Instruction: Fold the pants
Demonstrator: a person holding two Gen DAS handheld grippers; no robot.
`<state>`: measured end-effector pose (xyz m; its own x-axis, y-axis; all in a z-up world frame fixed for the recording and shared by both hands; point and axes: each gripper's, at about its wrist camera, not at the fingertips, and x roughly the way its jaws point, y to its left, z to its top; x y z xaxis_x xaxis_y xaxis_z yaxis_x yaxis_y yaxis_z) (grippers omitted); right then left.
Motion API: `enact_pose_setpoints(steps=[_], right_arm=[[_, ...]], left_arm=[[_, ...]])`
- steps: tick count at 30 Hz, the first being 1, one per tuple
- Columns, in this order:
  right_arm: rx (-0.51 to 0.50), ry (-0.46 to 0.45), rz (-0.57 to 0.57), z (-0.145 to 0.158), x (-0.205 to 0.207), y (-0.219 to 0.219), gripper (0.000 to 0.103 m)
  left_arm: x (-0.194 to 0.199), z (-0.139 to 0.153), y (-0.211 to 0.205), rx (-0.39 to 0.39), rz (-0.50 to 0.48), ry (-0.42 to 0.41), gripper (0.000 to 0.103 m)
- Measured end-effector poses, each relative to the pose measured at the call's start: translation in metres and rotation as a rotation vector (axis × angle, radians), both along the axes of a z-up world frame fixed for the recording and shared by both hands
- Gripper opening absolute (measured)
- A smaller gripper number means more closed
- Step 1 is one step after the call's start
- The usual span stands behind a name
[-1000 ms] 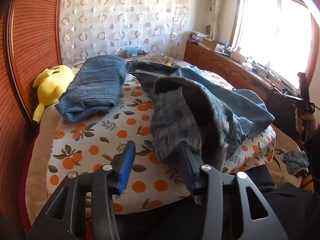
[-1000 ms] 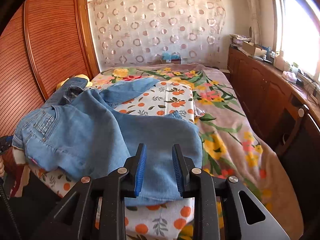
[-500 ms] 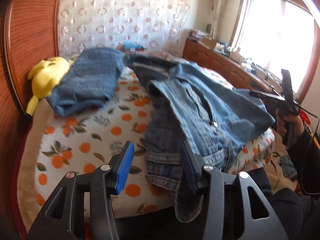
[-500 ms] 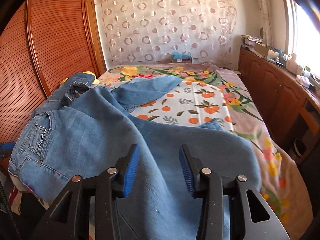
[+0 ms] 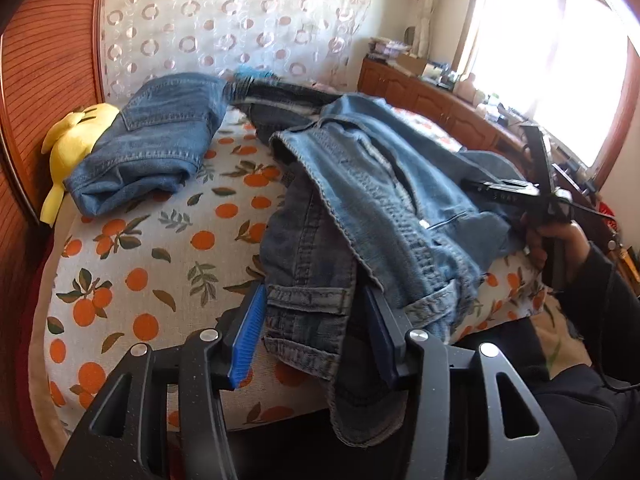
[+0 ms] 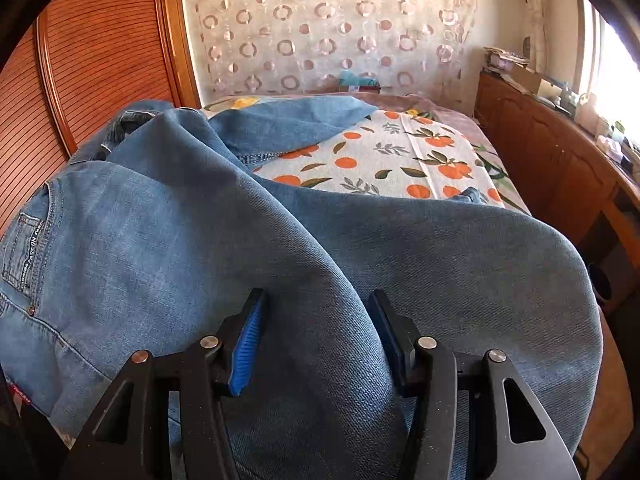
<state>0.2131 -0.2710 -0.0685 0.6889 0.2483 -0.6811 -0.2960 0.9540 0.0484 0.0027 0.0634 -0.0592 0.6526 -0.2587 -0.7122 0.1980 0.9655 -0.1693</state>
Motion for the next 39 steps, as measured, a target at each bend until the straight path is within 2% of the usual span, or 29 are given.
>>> enact_pose_setpoints(steps=[3, 4, 6, 7, 10, 12, 14, 18, 21, 25, 27, 28, 29, 30, 34, 39], right_arm=[[-0.003, 0.000, -0.002, -0.002, 0.002, 0.002, 0.055], [-0.011, -0.003, -0.002, -0.003, 0.002, 0.002, 0.055], [-0.020, -0.007, -0.001, -0.003, 0.000, 0.006, 0.055], [-0.020, -0.008, -0.002, -0.003, 0.000, 0.006, 0.056], [-0.007, -0.011, -0.001, -0.002, -0.004, 0.005, 0.056], [0.004, -0.013, -0.003, -0.002, -0.009, 0.003, 0.056], [0.011, -0.018, -0.006, -0.002, -0.010, 0.001, 0.056], [0.021, -0.024, 0.001, -0.003, -0.012, -0.001, 0.056], [0.024, -0.021, 0.003, -0.004, -0.012, -0.002, 0.056], [0.020, -0.020, 0.004, -0.004, -0.010, -0.001, 0.056], [0.010, -0.018, 0.011, -0.003, -0.010, 0.001, 0.056], [0.002, -0.016, 0.017, -0.002, -0.010, 0.001, 0.056], [-0.008, -0.020, 0.021, 0.000, -0.011, 0.002, 0.056], [-0.011, -0.029, 0.025, 0.003, -0.012, 0.002, 0.056], [0.036, -0.036, 0.050, 0.021, -0.009, -0.004, 0.056], [0.035, -0.070, 0.050, 0.052, 0.016, -0.011, 0.056]], left_arm=[[0.004, -0.007, -0.001, 0.028, 0.013, 0.004, 0.049], [0.005, -0.007, 0.000, 0.025, 0.012, -0.005, 0.045], [0.005, -0.004, 0.003, 0.015, 0.019, -0.018, 0.016], [0.004, 0.000, 0.006, 0.009, 0.034, -0.037, 0.010], [-0.004, 0.019, 0.021, -0.008, 0.093, -0.122, 0.009], [-0.014, 0.039, 0.040, -0.052, 0.147, -0.177, 0.009], [-0.018, 0.049, 0.055, -0.062, 0.185, -0.202, 0.009], [-0.013, 0.044, 0.082, -0.065, 0.255, -0.164, 0.009], [-0.004, 0.018, 0.084, -0.041, 0.269, -0.077, 0.009], [-0.003, 0.009, 0.080, -0.031, 0.262, -0.059, 0.012], [-0.006, 0.015, 0.081, -0.030, 0.263, -0.082, 0.028], [-0.006, 0.021, 0.083, -0.030, 0.257, -0.099, 0.032], [-0.005, 0.026, 0.085, -0.026, 0.255, -0.114, 0.044], [-0.005, 0.029, 0.086, -0.022, 0.254, -0.124, 0.049], [0.014, 0.045, 0.082, 0.028, 0.236, -0.163, 0.051], [0.061, 0.053, 0.076, 0.053, 0.207, -0.152, 0.051]])
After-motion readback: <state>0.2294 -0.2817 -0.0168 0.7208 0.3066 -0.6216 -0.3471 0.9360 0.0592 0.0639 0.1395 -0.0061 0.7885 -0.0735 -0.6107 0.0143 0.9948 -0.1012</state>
